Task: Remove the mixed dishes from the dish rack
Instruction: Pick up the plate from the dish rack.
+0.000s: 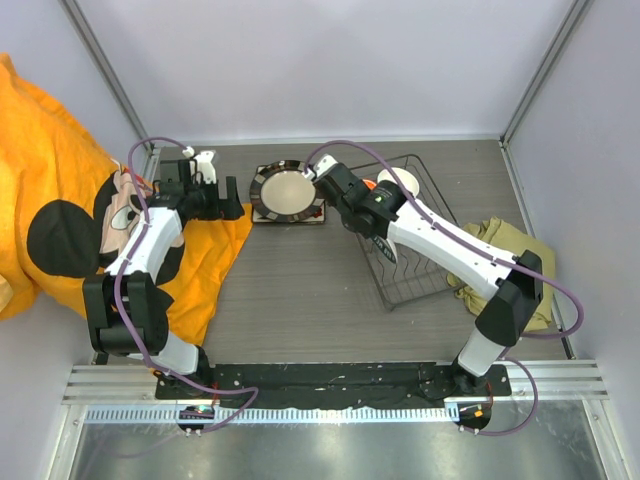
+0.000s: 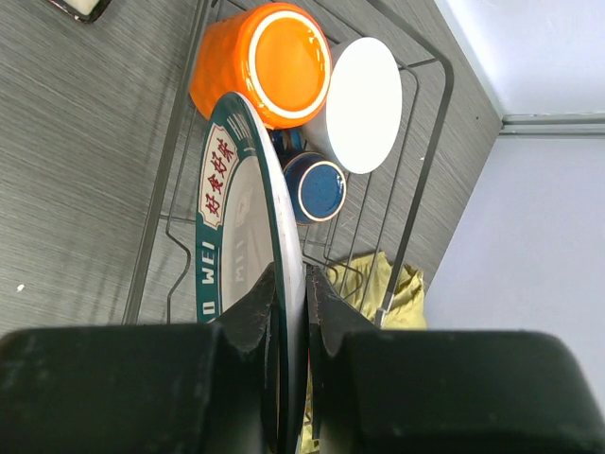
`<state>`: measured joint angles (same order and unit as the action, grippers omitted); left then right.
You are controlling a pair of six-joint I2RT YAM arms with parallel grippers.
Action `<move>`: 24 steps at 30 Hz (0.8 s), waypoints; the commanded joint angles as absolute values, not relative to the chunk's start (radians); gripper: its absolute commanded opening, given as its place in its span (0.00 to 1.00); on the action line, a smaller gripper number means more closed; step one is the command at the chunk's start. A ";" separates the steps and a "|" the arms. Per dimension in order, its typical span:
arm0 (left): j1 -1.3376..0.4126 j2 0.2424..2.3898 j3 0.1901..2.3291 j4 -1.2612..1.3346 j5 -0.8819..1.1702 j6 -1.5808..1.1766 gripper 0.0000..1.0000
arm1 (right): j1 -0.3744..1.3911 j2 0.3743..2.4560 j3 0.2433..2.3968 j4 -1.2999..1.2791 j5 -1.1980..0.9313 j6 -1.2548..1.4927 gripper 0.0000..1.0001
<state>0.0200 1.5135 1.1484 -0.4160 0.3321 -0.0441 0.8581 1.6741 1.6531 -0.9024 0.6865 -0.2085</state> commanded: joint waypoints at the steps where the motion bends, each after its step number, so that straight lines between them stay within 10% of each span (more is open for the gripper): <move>1: 0.020 1.506 1.200 -0.387 0.347 -0.049 1.00 | 0.857 1.585 1.732 -0.885 0.741 -0.229 0.01; 24: -0.175 1.408 1.325 -0.279 0.997 0.060 1.00 | 0.856 1.411 1.847 -0.879 0.345 -0.301 0.01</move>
